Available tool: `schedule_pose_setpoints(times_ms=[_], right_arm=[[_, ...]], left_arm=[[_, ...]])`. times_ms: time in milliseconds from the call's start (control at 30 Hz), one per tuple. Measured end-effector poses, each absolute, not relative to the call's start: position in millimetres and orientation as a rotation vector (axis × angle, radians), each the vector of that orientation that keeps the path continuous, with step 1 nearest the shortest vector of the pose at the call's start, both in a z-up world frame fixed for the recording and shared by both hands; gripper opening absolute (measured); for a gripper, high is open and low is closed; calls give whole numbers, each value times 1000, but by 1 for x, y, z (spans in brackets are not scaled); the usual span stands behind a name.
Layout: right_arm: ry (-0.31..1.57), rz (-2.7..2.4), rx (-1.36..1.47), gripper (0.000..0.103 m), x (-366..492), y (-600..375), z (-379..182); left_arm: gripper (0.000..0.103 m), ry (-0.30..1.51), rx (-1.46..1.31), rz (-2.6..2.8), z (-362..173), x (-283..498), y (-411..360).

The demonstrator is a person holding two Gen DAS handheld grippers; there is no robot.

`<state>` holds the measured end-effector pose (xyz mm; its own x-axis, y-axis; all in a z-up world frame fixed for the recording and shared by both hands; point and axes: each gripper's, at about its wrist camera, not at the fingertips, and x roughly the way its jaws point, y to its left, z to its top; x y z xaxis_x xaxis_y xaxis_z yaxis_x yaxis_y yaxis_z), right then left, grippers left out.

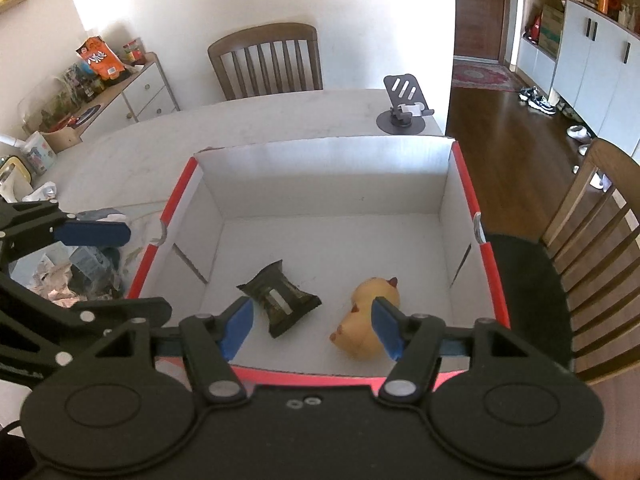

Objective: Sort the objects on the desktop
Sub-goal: 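Withdraw both tools from the shoebox back over the table items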

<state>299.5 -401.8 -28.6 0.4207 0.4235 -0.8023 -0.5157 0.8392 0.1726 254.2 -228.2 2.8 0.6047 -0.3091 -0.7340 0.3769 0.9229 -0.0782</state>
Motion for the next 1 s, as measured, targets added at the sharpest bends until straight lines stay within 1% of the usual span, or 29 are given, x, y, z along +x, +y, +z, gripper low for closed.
schedule_pose_setpoints(times_ms=[500,633,1000], right_arm=[[943,570,-80,65,259,-369,-16],[936,579,-86,65,242,-348,-14],[909,654,-97,65,193,-283,-14]], left_arm=[[85,786,55,-375,13,206,-177],[95,777,25,-374,14,192,-153],[103,772,-7,-348,4,153,-86]])
